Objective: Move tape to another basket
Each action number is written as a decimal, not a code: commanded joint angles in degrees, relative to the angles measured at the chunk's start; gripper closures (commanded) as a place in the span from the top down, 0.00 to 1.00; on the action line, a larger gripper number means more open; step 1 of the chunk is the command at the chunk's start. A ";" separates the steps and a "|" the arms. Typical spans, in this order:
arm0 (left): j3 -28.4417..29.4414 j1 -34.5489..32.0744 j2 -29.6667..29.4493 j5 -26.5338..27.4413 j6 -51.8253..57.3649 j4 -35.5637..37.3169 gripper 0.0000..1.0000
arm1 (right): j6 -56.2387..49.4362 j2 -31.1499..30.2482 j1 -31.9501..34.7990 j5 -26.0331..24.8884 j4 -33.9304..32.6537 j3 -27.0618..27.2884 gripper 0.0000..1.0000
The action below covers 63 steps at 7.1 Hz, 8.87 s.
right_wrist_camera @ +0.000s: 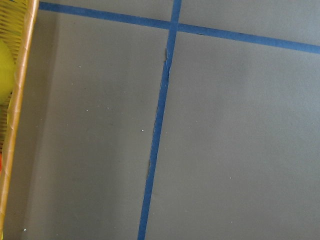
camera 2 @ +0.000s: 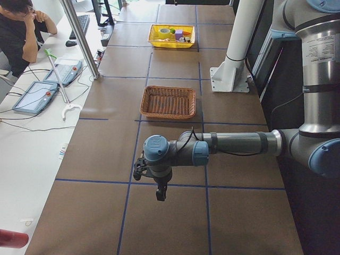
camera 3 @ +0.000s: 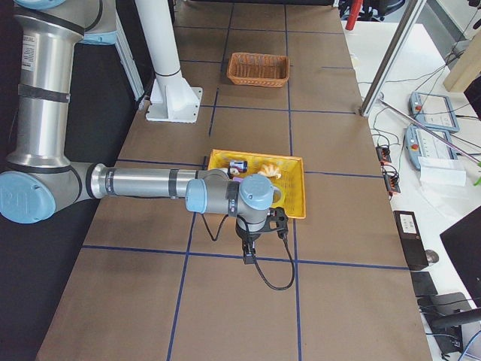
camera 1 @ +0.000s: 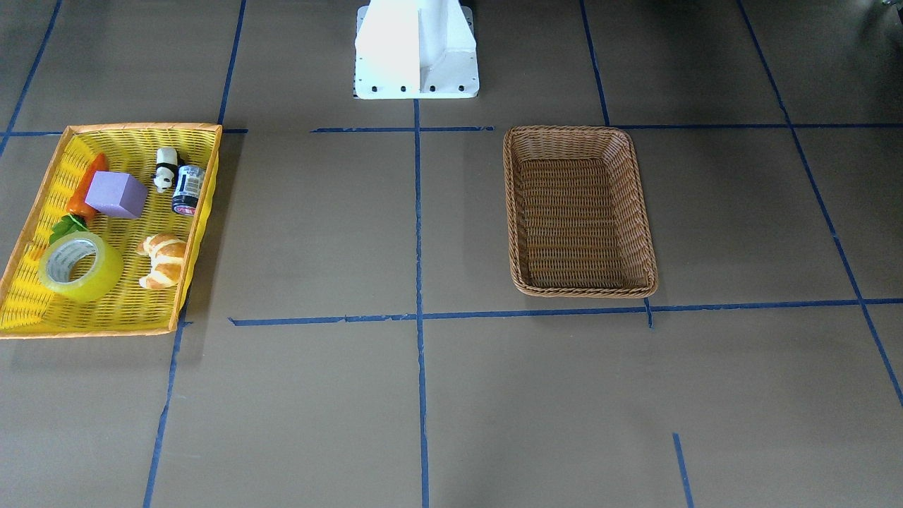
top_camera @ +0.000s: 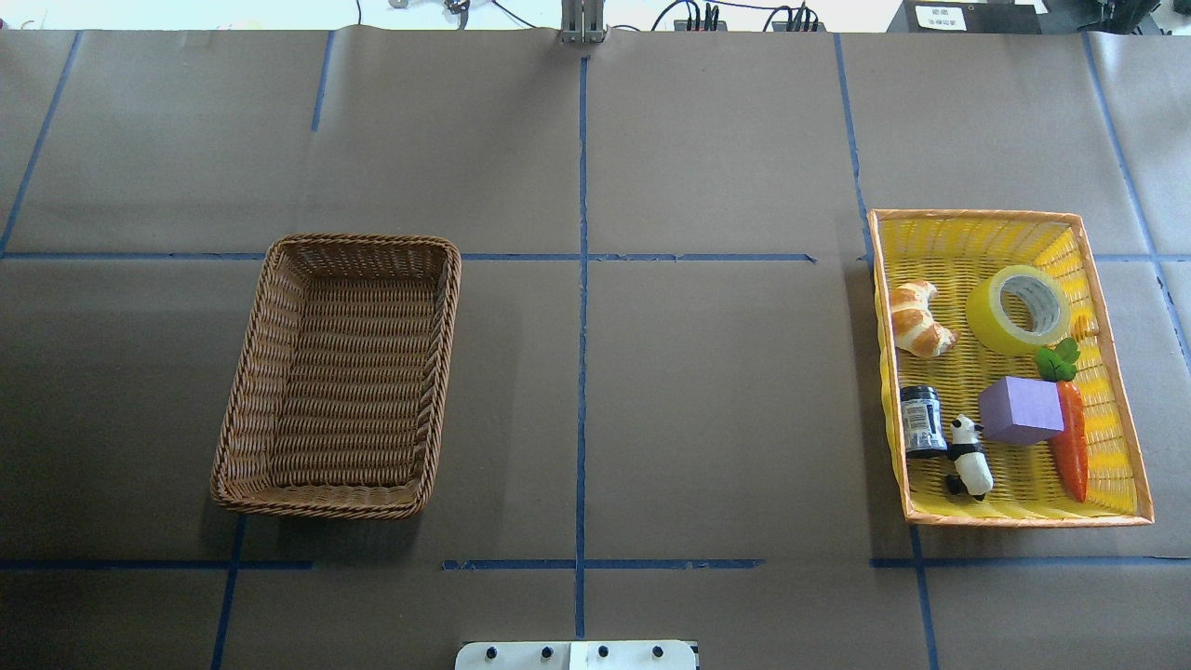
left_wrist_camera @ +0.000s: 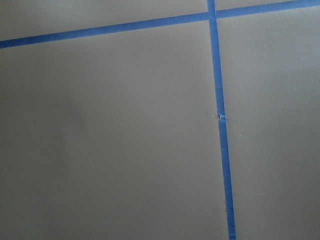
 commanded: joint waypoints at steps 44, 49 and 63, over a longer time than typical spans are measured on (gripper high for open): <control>-2.19 8.42 -5.46 -0.71 -28.04 -36.30 1.00 | 63.73 19.16 -23.70 -5.68 40.27 0.36 0.00; -7.17 24.42 -6.50 4.38 -71.90 -58.96 1.00 | 83.32 19.25 -32.68 -11.16 60.88 0.79 0.00; -16.26 58.71 -30.83 27.04 -125.68 -91.14 1.00 | 106.87 25.84 -54.64 -15.18 97.89 7.13 0.00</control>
